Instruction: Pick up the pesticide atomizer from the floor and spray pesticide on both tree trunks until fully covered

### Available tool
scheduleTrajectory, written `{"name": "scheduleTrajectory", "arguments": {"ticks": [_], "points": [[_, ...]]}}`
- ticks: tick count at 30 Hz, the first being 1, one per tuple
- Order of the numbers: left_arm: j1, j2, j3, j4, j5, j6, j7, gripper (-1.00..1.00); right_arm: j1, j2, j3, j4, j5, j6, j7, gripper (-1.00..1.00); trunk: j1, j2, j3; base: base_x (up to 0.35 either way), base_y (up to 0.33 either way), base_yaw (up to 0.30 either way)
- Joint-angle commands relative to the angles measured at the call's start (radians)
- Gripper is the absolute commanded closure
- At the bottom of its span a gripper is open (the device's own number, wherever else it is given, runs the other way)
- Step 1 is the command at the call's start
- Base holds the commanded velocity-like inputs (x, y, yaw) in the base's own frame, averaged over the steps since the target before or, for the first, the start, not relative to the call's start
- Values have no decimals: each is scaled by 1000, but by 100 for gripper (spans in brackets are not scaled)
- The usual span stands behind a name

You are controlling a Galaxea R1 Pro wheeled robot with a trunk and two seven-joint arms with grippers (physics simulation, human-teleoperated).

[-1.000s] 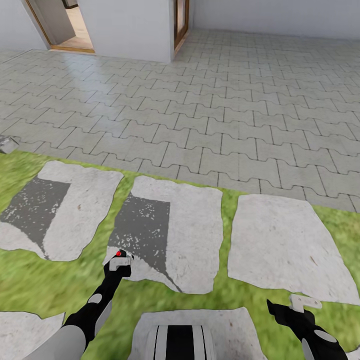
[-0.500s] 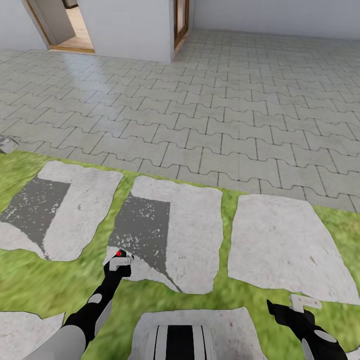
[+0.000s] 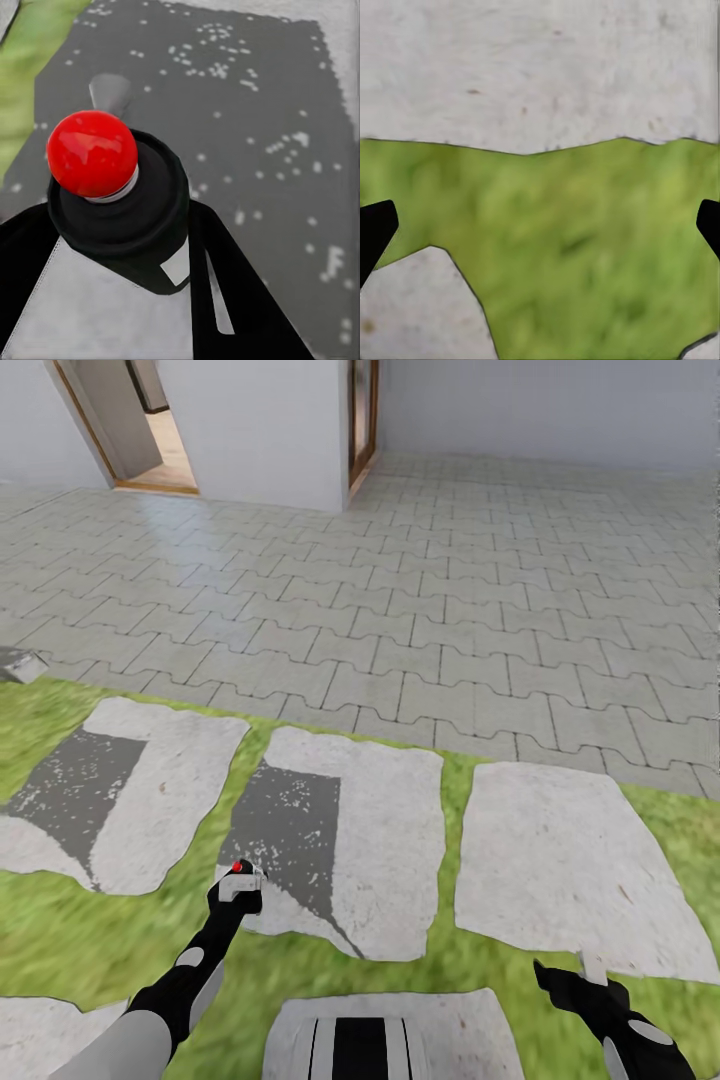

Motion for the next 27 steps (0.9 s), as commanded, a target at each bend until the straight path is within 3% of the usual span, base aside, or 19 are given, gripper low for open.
{"name": "scheduleTrajectory", "arguments": {"ticks": [1, 18, 24, 27], "points": [[-1, -1, 8, 1, -7, -3, -7, 100, 0, 0, -1, -1, -4, 5, 2, -100, -1, 0, 3, 0, 0, 0], [-1, -1, 8, -8, -5, 2, -6, 100, 0, -3, -6, -2, -2, 5, 3, -100, -8, 4, 69, 0, 0, 0], [-1, -1, 8, -49, -5, 7, -6, 100, 0, -3, -9, -8, -3, 5, 4, -100, -11, 5, 92, 0, 0, 0], [-2, -1, 8, -91, -4, 49, -6, 100, 0, -2, -10, -48, -4, 5, 4, -100, -12, 6, 104, 0, 0, 0]]}}
